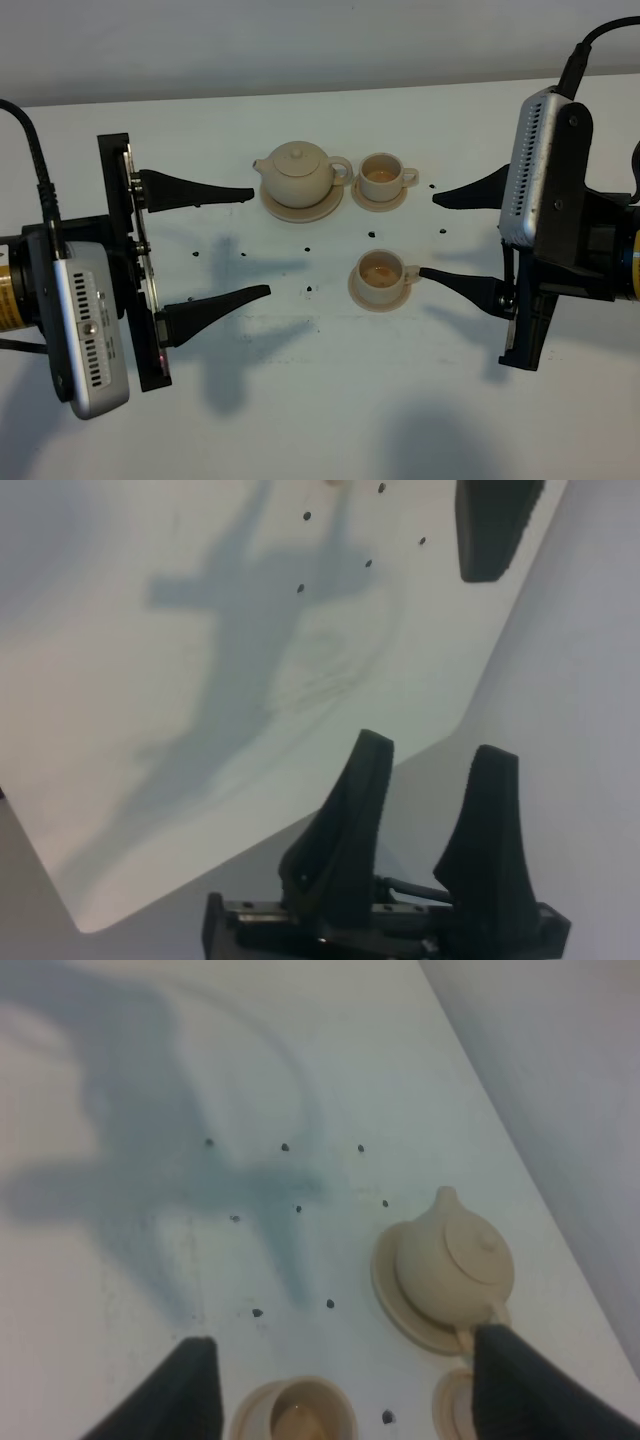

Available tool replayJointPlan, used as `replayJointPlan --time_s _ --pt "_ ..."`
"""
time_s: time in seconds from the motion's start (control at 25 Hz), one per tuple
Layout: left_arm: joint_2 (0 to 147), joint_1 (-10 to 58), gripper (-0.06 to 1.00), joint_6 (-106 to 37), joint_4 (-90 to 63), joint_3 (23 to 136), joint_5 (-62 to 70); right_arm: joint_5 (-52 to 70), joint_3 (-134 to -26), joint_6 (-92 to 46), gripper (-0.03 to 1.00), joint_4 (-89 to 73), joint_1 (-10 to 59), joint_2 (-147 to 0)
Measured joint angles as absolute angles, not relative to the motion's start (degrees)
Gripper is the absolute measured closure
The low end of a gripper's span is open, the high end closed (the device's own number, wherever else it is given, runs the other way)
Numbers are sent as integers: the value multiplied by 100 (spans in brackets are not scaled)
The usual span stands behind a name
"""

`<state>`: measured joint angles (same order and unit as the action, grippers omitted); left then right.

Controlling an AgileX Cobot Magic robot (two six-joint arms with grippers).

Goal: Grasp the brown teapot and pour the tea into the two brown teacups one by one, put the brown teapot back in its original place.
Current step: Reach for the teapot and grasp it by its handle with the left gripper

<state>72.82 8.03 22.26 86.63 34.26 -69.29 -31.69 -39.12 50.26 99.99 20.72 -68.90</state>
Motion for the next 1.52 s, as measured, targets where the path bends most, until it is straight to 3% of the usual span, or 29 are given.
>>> replayJointPlan --time_s 0.88,1.52 --pt "7282 803 33 2226 8268 3454 -6929 -3134 -3912 5026 44 9790 2072 -6890" --pt "7282 803 35 2232 5664 3454 -5199 -1075 -4272 5040 44 7665 2072 -6895"
